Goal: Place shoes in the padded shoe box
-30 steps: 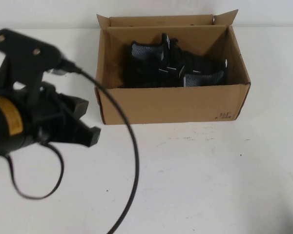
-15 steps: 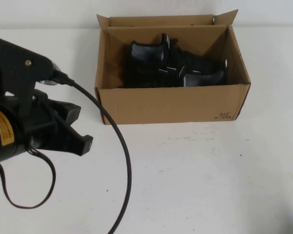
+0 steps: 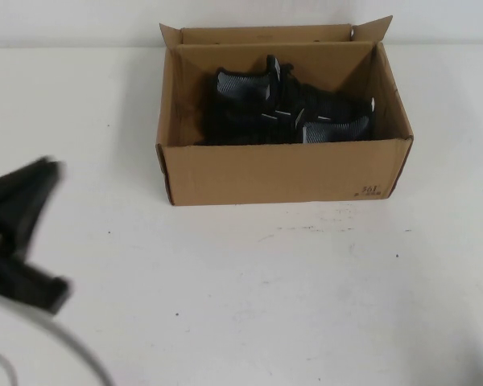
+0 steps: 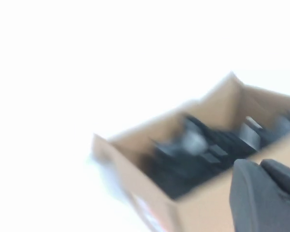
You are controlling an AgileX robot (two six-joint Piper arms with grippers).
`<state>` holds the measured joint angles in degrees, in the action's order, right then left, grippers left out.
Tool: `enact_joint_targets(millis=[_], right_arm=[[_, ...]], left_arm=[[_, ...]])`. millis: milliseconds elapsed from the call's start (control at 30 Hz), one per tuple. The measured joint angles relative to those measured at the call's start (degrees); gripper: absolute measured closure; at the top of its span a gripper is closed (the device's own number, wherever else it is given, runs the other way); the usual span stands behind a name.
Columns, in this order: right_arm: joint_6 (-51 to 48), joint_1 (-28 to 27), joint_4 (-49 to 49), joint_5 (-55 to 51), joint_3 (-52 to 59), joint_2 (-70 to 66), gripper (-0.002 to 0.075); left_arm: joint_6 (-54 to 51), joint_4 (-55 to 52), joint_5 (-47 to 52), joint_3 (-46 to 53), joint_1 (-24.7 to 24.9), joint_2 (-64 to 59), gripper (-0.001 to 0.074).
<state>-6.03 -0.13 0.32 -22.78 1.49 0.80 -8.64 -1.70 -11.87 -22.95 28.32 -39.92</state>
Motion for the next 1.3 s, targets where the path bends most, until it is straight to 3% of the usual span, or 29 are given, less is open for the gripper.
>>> enact_joint_targets(millis=[133, 500, 633, 933, 1133, 1300], right_arm=[[0.0, 0.0, 0.0, 0.0, 0.0, 0.0, 0.0734], [0.0, 0.0, 0.0, 0.0, 0.0, 0.0, 0.0734], [0.0, 0.0, 0.0, 0.0, 0.0, 0.0, 0.0734], [0.0, 0.0, 0.0, -0.09, 0.0, 0.0, 0.0734], [0.0, 0.0, 0.0, -0.09, 0.0, 0.0, 0.0734], [0.0, 0.0, 0.0, -0.09, 0.0, 0.0, 0.0734]], left_arm=[[-1.13, 1.7, -8.47, 9.09, -6.13, 9.93, 0.0738], [2.44, 3.29, -9.26, 23.94, -23.03, 32.75, 0.0738], [3.83, 3.29, -3.28, 24.4, -23.89, 38.19, 0.0738], [4.11, 3.29, 21.64, 24.44, -23.88, 40.41, 0.0738], [4.2, 3.29, 31.18, 24.44, -23.88, 40.41, 0.0738], [4.2, 3.29, 33.15, 24.53, -23.88, 40.41, 0.0738]])
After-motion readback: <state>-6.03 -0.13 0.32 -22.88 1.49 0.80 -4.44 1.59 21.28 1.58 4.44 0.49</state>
